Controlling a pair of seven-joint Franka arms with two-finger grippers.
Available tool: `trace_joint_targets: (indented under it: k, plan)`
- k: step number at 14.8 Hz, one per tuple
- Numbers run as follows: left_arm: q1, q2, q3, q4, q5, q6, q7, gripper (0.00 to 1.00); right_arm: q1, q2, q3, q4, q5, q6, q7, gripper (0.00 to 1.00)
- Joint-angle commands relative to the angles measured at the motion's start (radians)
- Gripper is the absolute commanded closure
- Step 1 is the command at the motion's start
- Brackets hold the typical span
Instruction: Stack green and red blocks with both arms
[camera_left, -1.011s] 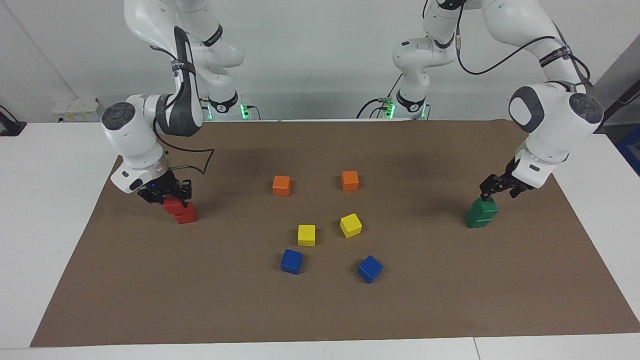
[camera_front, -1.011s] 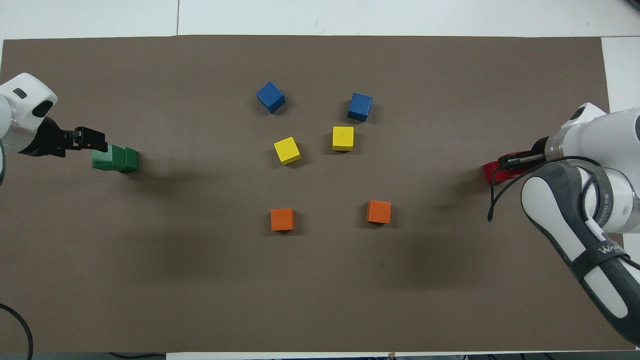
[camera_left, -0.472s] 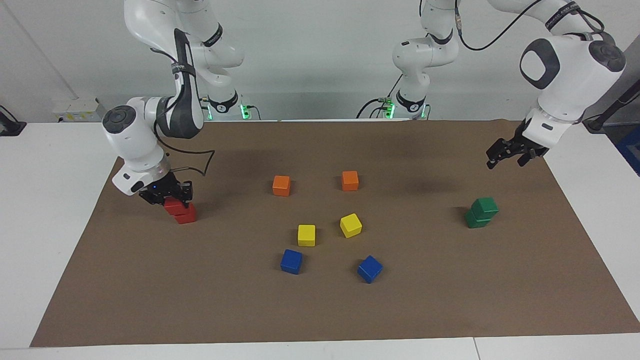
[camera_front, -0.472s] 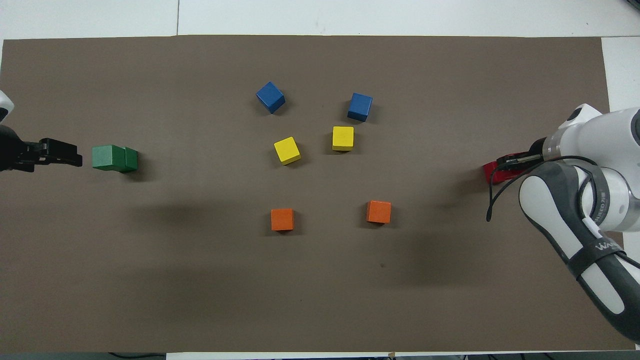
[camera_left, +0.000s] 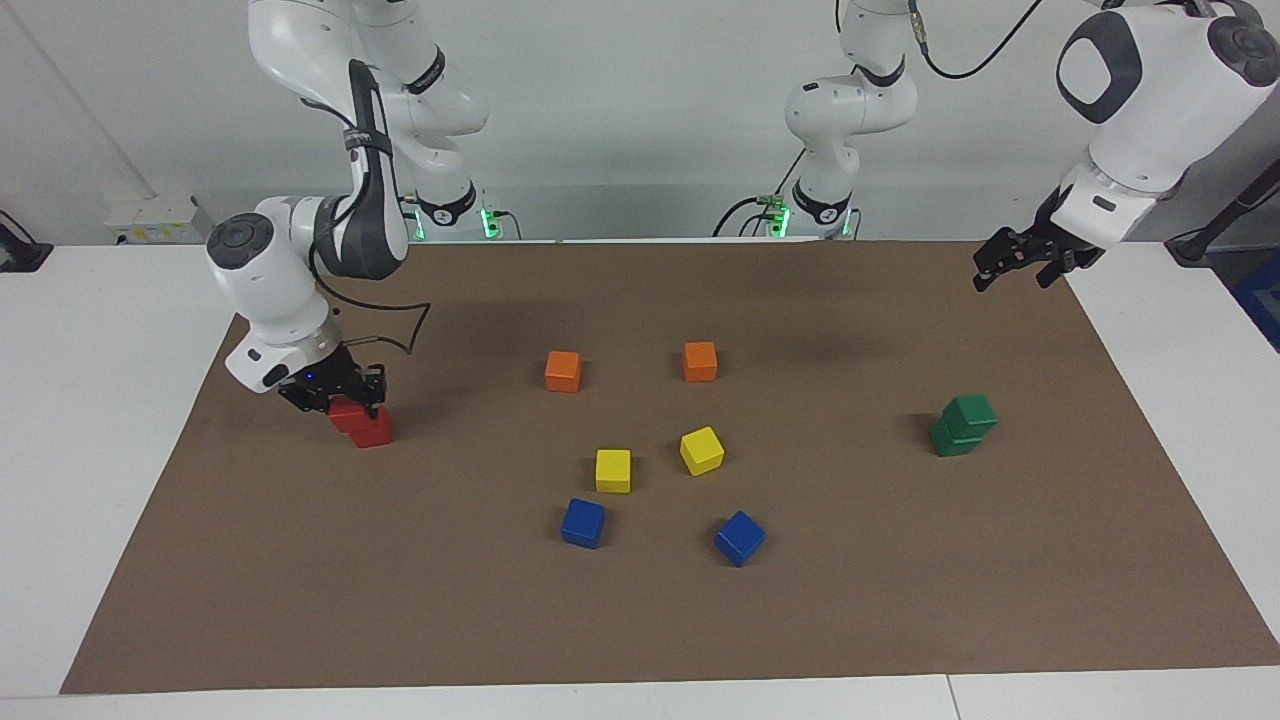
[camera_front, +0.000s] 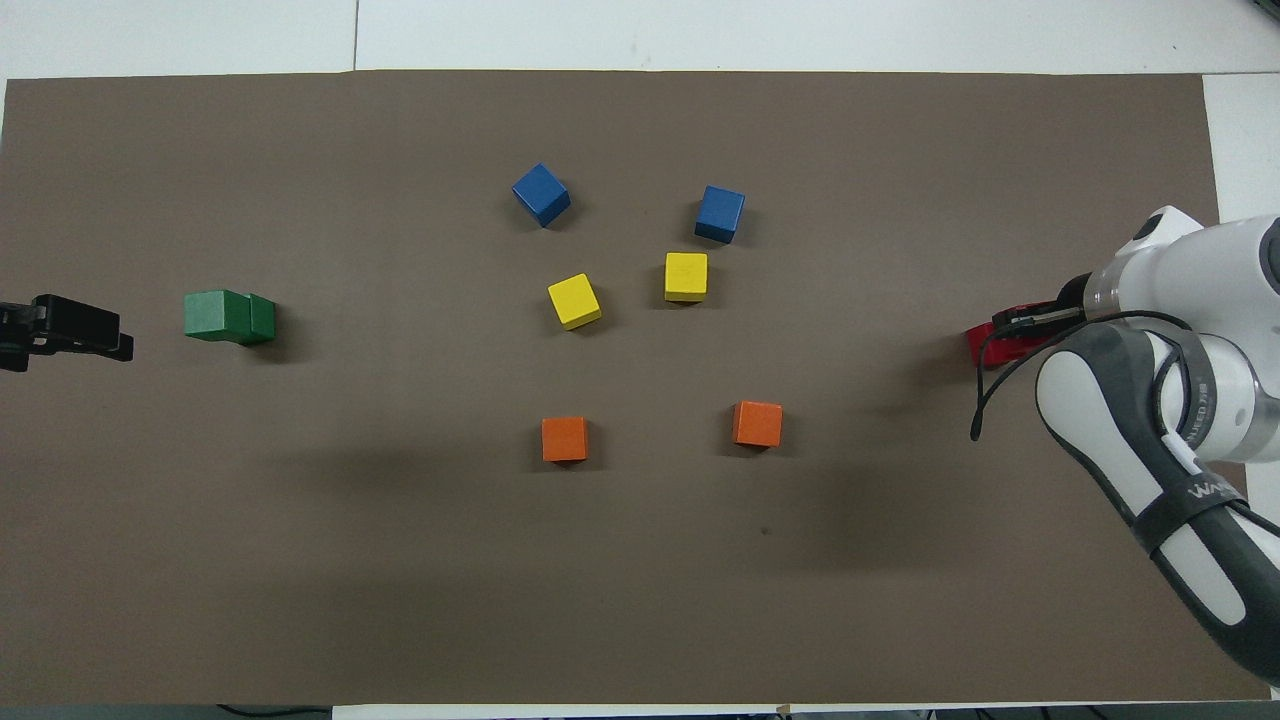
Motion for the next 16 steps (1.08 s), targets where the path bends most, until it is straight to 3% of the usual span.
trace_joint_targets:
  k: [1,9,12,16]
  plan:
    - [-0.054,-0.046,0.006,-0.053,0.012,0.006,-0.009,0.0,-0.005,0.012,0.013,0.014,0.013,0.013,-0.04,1.0]
    - [-0.067,-0.037,0.009,-0.041,0.003,0.039,-0.014,0.0,0.004,0.01,0.012,0.009,0.014,0.013,-0.054,1.0]
    - [-0.068,0.012,0.009,0.037,0.002,0.032,-0.018,0.0,0.0,0.009,0.013,0.004,0.014,0.011,-0.055,1.0]
    - [-0.09,0.003,0.008,0.028,0.003,0.029,-0.076,0.0,-0.005,0.002,0.013,-0.005,0.014,0.006,-0.061,1.0]
